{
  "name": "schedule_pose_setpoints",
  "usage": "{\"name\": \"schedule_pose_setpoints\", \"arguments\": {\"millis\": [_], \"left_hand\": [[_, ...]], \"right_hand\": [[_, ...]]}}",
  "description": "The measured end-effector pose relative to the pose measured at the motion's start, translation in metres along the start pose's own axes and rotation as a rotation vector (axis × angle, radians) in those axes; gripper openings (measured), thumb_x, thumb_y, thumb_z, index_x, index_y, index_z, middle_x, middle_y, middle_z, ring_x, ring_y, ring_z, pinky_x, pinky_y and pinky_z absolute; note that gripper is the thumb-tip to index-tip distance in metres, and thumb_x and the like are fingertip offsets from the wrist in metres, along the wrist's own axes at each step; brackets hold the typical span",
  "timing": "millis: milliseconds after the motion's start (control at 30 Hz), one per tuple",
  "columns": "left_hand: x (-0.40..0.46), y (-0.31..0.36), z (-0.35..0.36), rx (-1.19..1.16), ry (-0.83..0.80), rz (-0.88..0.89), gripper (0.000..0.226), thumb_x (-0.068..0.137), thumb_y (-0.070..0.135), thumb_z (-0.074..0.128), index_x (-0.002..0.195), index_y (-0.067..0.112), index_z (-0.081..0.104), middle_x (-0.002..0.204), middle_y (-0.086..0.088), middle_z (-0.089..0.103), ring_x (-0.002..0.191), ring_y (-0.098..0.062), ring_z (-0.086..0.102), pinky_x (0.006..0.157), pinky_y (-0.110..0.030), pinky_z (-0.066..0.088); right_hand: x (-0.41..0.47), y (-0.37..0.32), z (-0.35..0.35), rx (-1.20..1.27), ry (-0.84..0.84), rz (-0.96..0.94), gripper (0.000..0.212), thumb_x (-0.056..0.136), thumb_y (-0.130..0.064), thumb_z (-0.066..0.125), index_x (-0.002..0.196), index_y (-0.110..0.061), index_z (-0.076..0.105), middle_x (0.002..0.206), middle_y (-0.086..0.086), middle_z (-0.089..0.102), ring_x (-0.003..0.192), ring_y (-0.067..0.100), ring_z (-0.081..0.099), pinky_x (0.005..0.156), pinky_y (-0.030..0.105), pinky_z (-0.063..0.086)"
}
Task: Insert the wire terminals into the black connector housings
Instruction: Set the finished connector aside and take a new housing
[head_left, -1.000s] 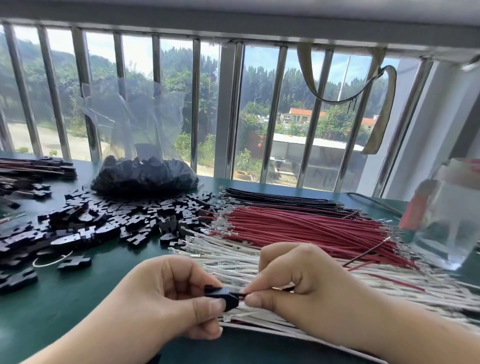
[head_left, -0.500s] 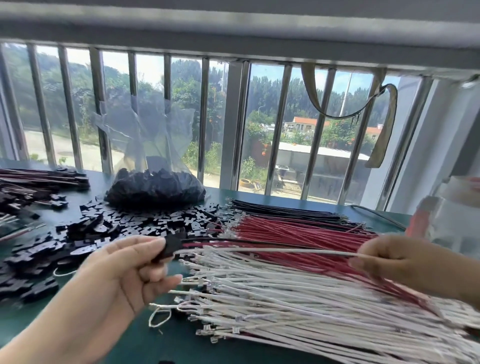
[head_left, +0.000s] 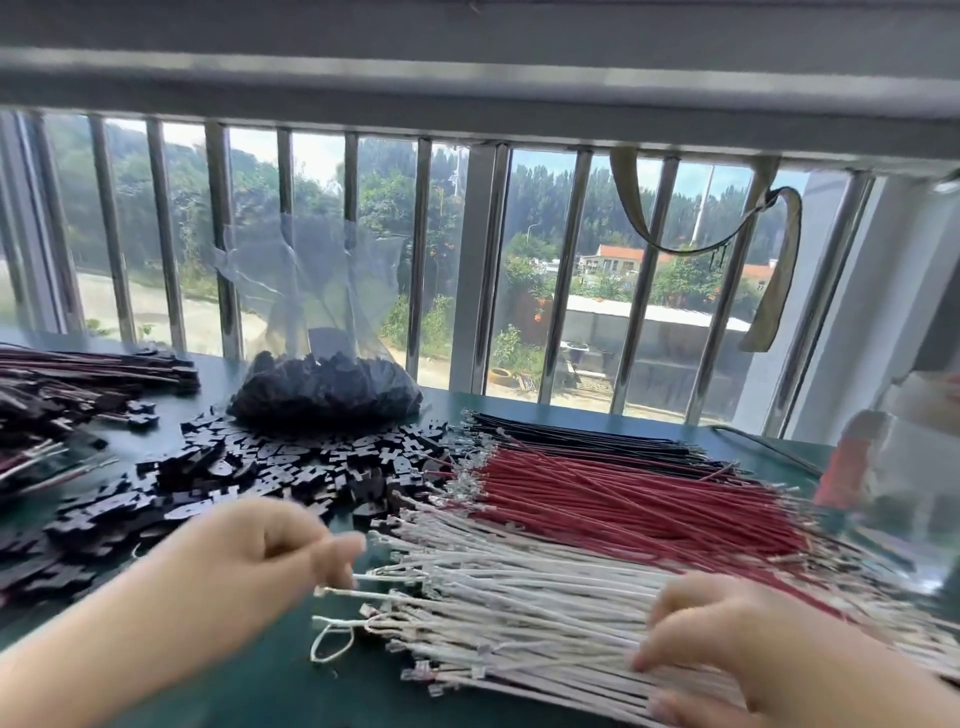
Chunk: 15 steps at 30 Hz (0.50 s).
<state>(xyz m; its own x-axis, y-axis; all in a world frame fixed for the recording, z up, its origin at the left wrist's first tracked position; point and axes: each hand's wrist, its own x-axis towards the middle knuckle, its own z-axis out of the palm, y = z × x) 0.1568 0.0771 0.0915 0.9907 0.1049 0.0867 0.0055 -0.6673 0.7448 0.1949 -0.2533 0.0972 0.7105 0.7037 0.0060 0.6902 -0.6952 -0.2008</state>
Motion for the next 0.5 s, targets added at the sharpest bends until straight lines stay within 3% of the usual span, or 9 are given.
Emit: {"name": "schedule_pose_setpoints", "arguments": {"millis": [33,67,100,167,267,400,500], "left_hand": [[0.014,-0.005,-0.001,0.080,0.098,0.013,0.026,0.077,0.050,0.060,0.073,0.028,0.073,0.044,0.005,0.050,0.037,-0.003,0.039,0.041,-0.014,0.034],[0.028,-0.012,-0.001,0.216,0.196,0.002,0.022,0.085,0.044,0.059,0.078,0.028,0.071,0.054,0.008,0.056,0.047,-0.005,0.048,0.049,-0.019,0.041],[0.045,-0.022,-0.001,0.384,0.253,-0.011,0.020,0.088,0.042,0.056,0.085,0.027,0.069,0.068,0.007,0.061,0.063,-0.009,0.057,0.060,-0.025,0.047],[0.065,-0.034,0.006,0.678,0.279,-0.063,0.033,0.087,0.055,0.049,0.088,0.025,0.063,0.091,0.004,0.063,0.088,-0.017,0.059,0.077,-0.031,0.049],[0.078,-0.048,0.021,0.952,0.319,-0.109,0.047,0.080,0.072,0.039,0.086,0.029,0.057,0.096,0.005,0.057,0.092,-0.017,0.056,0.072,-0.031,0.044],[0.084,-0.054,0.023,1.025,0.384,-0.088,0.035,0.081,0.064,0.048,0.089,0.033,0.063,0.091,0.011,0.056,0.090,-0.014,0.056,0.073,-0.029,0.043],[0.076,-0.049,0.021,0.822,0.443,0.040,0.018,0.078,0.049,0.063,0.077,0.032,0.058,0.082,0.011,0.055,0.079,-0.015,0.055,0.068,-0.032,0.045]], "right_hand": [[0.010,-0.013,0.006,-0.081,-0.040,0.013,0.037,0.076,-0.077,0.043,0.109,-0.062,0.051,0.094,-0.037,0.048,0.090,-0.018,0.047,0.084,0.004,0.035],[0.019,-0.020,0.015,-0.218,0.053,-0.026,0.030,0.077,-0.069,0.052,0.100,-0.053,0.062,0.087,-0.033,0.050,0.081,-0.015,0.050,0.078,0.005,0.039],[0.023,-0.022,0.023,-0.337,0.158,-0.056,0.023,0.070,-0.062,0.061,0.082,-0.044,0.069,0.076,-0.028,0.054,0.068,-0.011,0.052,0.065,0.006,0.043],[0.024,-0.033,0.030,-0.425,0.293,-0.060,0.019,0.052,-0.050,0.072,0.056,-0.034,0.063,0.059,-0.020,0.055,0.050,-0.001,0.052,0.046,0.011,0.042],[0.023,-0.030,0.039,-0.526,0.391,-0.100,0.029,0.046,-0.034,0.081,0.047,-0.024,0.055,0.052,-0.012,0.051,0.044,0.007,0.048,0.040,0.015,0.042],[0.024,-0.035,0.044,-0.590,0.432,-0.020,0.026,0.047,-0.024,0.073,0.043,-0.019,0.048,0.052,-0.008,0.047,0.041,0.010,0.042,0.034,0.017,0.034],[0.021,-0.031,0.044,-0.606,0.433,-0.030,0.033,0.040,-0.026,0.076,0.042,-0.019,0.043,0.044,-0.008,0.040,0.036,0.009,0.037,0.037,0.017,0.025]]}}
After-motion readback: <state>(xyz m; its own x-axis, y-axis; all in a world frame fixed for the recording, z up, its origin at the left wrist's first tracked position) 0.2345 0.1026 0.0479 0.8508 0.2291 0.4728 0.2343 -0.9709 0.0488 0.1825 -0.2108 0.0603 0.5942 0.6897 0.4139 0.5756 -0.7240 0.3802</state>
